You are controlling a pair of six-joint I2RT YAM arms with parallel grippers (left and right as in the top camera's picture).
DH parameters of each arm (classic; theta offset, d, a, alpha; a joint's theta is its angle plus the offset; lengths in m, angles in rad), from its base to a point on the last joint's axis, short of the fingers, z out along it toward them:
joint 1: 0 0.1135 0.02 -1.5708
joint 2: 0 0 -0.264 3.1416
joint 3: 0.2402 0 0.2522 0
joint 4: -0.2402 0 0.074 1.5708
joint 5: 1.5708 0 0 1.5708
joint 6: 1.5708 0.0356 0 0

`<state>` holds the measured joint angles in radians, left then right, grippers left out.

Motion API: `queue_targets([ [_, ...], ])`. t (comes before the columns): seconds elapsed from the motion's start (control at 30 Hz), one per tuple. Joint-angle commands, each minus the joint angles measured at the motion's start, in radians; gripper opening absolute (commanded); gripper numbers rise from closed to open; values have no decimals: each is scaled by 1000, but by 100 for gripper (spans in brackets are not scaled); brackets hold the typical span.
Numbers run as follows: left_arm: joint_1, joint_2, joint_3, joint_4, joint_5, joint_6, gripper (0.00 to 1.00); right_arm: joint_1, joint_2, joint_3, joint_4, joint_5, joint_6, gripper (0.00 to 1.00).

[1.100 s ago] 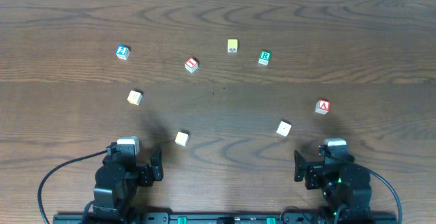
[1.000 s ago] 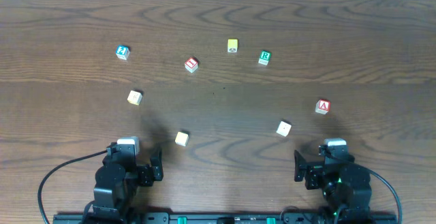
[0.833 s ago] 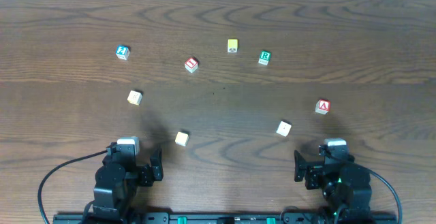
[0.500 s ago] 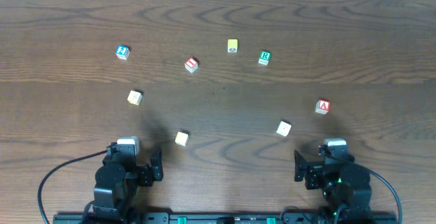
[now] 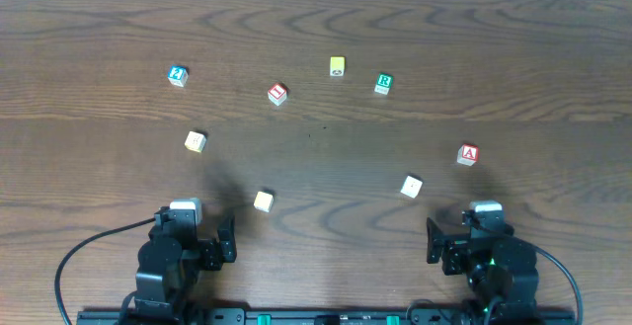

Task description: Spell out Ai2

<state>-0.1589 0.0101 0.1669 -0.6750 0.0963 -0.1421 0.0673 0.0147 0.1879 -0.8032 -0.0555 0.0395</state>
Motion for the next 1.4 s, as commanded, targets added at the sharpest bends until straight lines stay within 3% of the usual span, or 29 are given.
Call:
queue_targets([
  [0.0,4,-6,-6,-5,-19,-3,96,-10,-9,-10,-1,3,-19,99],
  [0.6,4,-6,-6,-5,-19,-4,95,-10,-9,-10,0,21,-18,99],
  [0.8,4,-6,-6,-5,-19,-4,95,-10,-9,-10,7,-8,120,99],
  [1.37,4,-6,-6,7,-21,-3,95,-10,-9,-10,6,-8,124,99],
])
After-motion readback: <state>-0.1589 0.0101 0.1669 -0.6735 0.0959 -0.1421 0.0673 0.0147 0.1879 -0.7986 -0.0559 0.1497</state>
